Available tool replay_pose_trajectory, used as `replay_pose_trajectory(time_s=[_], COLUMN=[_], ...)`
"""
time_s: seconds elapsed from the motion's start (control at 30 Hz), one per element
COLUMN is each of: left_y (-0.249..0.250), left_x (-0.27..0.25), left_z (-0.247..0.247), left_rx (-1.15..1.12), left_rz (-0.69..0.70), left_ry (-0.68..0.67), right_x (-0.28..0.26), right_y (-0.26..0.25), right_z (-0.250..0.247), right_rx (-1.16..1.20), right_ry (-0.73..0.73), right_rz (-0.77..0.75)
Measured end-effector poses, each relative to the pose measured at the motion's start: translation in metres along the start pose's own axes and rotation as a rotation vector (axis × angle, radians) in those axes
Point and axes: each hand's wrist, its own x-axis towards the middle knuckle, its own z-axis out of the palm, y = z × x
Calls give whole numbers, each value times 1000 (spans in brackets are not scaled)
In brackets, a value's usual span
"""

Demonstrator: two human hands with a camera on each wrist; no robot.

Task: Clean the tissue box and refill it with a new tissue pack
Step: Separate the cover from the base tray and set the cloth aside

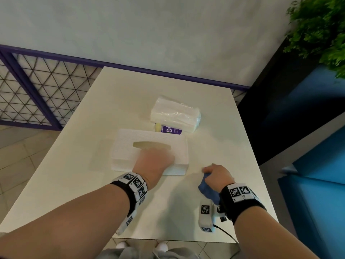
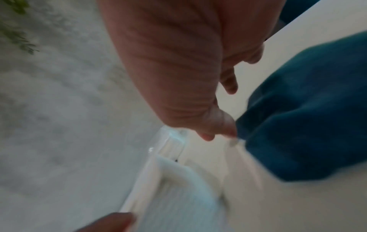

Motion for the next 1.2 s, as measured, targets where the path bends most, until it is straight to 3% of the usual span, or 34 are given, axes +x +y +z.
replay_pose_trajectory(time_s=[0.07, 0.17, 0.23, 0.37, 0.53, 0.67, 0.8, 0.87, 0.93, 1.0, 1.07, 1.2], left_y=[3, 3, -2, -21, -48, -62, -65, -63, -58, -58, -59, -55], left_x=[2, 1, -2, -26, -61, -66, -64, -61, -57, -52, -46, -38], left_z=[0, 1, -1, -6, -15, -5, 10, 9, 0, -13, -27, -50], left_rx=[9, -5, -25, -277, -696, -926, -1150, -1348, -1617, -1841, -1960, -2045], left_rz=[10, -31, -36, -13, -242, -441, -660, -747, -820, -787, -703, -639], left_ry=[-7, -18, 33, 172, -120, -254, -346, -267, -92, 49, 102, 175], right_x=[1, 1, 1, 8, 35, 33, 26, 22, 16, 11, 5, -1], right_y=[-18, -51, -73, -118, -155, -169, -170, -165, -159, -153, -149, -146], right_z=[-10, -28, -34, -34, -16, -10, -16, -25, -36, -43, -44, -38], right_rx=[64, 149, 127, -183, -551, -562, -359, -149, 110, 380, 627, 862], right_ry=[110, 217, 208, 57, -61, -115, -52, -48, -81, -138, -212, -274], right_rz=[-15, -163, -274, -451, -521, -515, -464, -437, -436, -440, -440, -449])
